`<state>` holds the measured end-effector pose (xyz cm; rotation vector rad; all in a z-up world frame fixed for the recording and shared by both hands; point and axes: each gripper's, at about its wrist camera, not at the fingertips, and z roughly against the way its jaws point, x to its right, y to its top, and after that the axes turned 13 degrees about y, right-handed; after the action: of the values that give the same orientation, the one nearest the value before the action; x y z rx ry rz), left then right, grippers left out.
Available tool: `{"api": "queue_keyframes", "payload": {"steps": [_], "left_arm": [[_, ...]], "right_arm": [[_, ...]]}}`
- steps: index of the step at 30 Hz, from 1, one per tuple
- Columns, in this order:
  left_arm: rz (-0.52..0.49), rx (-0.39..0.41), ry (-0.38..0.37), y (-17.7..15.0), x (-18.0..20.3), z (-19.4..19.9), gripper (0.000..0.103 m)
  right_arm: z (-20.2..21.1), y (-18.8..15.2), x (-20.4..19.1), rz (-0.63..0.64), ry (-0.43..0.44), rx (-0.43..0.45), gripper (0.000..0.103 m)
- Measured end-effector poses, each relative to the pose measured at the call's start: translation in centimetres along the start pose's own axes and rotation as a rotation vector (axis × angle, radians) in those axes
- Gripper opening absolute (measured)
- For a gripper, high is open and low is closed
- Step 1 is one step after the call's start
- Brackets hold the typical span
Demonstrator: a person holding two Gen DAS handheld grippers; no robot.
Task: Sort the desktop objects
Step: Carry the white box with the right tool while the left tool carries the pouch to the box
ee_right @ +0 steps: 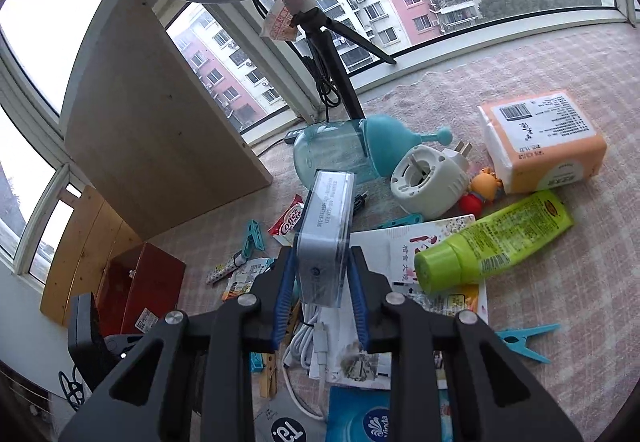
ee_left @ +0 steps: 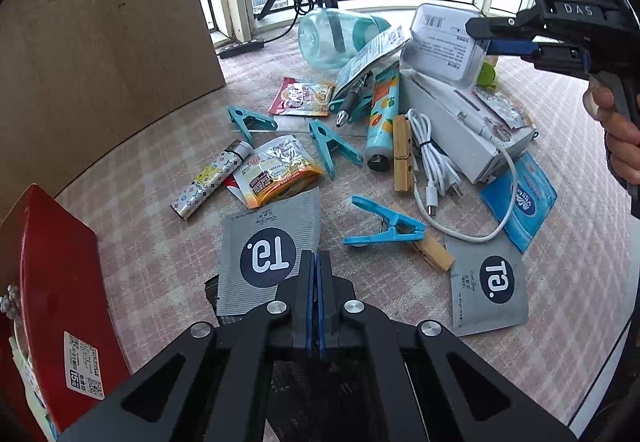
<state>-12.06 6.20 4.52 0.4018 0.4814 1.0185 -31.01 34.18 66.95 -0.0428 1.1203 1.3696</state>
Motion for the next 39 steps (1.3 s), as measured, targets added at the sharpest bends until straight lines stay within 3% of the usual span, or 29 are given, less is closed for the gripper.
{"api": "queue_keyframes", "payload": {"steps": [11,20,28,36,39], "left_arm": [[0.044,0.084,0.006,1.4,-1.7,4.7,0.000],[0.094,0.116,0.042,0.0,-4.1,7.7,0.000],[0.220,0.152,0.132,-2.9,-11.5,11.9,0.000],[0.404,0.127,0.323,-8.7,-21.0,14.6,0.000],[0.453,0.098,0.378,-10.3,-23.7,14.6,0.000]], "right_arm": [[2.9,-0.8,-2.8,0.081,-0.002,-0.011,0.026],[3.8,-1.9,-6.3,0.142,0.000,-0.023,0.026],[0.9,-3.5,-14.7,0.261,0.076,-0.079,0.026],[-6.8,-7.9,-26.0,0.398,0.209,-0.185,0.026],[-9.7,-10.1,-29.7,0.460,0.211,-0.216,0.026]]}}
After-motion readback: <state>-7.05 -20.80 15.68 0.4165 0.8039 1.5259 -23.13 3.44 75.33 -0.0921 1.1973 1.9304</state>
